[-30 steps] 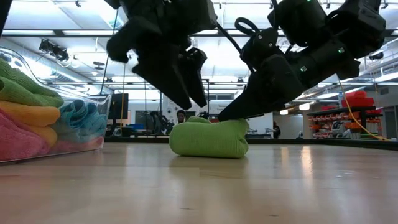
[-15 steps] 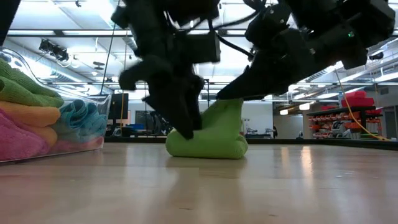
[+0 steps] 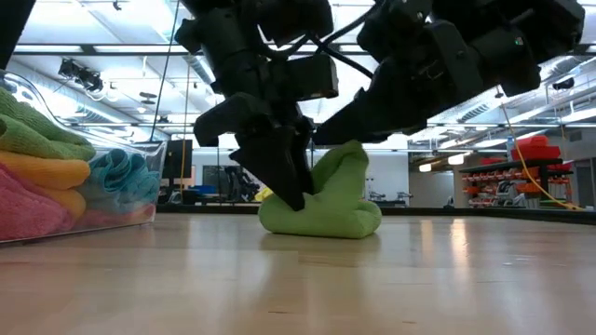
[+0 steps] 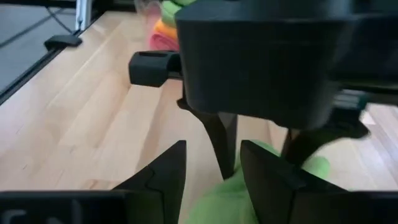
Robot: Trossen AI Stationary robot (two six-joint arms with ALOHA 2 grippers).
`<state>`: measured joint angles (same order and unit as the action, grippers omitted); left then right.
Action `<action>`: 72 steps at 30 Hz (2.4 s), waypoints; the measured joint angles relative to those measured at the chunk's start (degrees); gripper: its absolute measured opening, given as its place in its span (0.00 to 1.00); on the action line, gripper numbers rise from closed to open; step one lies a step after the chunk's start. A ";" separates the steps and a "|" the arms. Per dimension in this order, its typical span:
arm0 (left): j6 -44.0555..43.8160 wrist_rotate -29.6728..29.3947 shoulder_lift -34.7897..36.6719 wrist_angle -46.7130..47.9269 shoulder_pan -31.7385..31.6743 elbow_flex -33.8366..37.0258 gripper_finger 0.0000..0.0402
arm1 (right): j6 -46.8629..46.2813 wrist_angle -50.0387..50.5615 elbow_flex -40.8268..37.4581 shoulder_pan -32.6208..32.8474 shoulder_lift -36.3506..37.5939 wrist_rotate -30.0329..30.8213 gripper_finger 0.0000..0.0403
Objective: Fold microfiber towels
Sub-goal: Fold the green microfiber cloth, then put the green microfiber cloth into the transparent bin
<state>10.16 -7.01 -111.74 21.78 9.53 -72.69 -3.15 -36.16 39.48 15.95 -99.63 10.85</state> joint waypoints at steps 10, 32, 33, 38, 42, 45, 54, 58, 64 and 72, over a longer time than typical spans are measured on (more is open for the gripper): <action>0.54 -0.04 0.02 -0.46 0.06 0.00 0.42 | -1.35 6.03 -2.09 -3.45 -0.22 4.58 0.40; -0.52 0.71 0.87 -9.49 2.27 -0.03 0.43 | -7.43 5.27 -8.43 -4.16 -0.13 5.84 0.40; -0.46 0.72 0.87 -9.03 2.39 -0.01 0.44 | -7.79 5.32 -8.43 -4.16 -0.13 5.84 0.40; 6.40 -1.76 -1.12 -7.29 4.65 0.02 0.48 | -8.90 5.60 -8.43 -4.20 -0.17 5.81 0.40; 13.63 -14.62 -2.34 -7.12 8.14 0.00 0.55 | -9.12 5.36 -8.43 -4.20 -0.22 5.77 0.40; 17.78 -19.11 -2.80 -6.49 9.46 0.00 0.62 | -9.32 5.29 -8.46 -4.20 -0.22 5.75 0.40; 21.98 -28.52 -2.80 -6.84 9.32 0.00 0.80 | -10.41 5.20 -8.48 -4.22 -0.24 5.59 0.40; 24.53 -28.55 -3.65 -7.06 8.63 -0.04 0.78 | -10.92 5.18 -8.48 -4.22 -0.24 5.58 0.40; 30.59 -29.98 -7.06 -8.34 8.62 -0.13 0.74 | -11.02 5.04 -8.48 -4.20 -0.24 5.53 0.40; 30.92 -34.36 -8.17 -11.92 6.84 -0.08 0.73 | -11.36 4.34 -8.52 -4.20 -0.28 5.36 0.40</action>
<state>41.08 -41.37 -119.92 9.86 16.37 -72.77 -14.51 -31.82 30.96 11.75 -99.92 16.21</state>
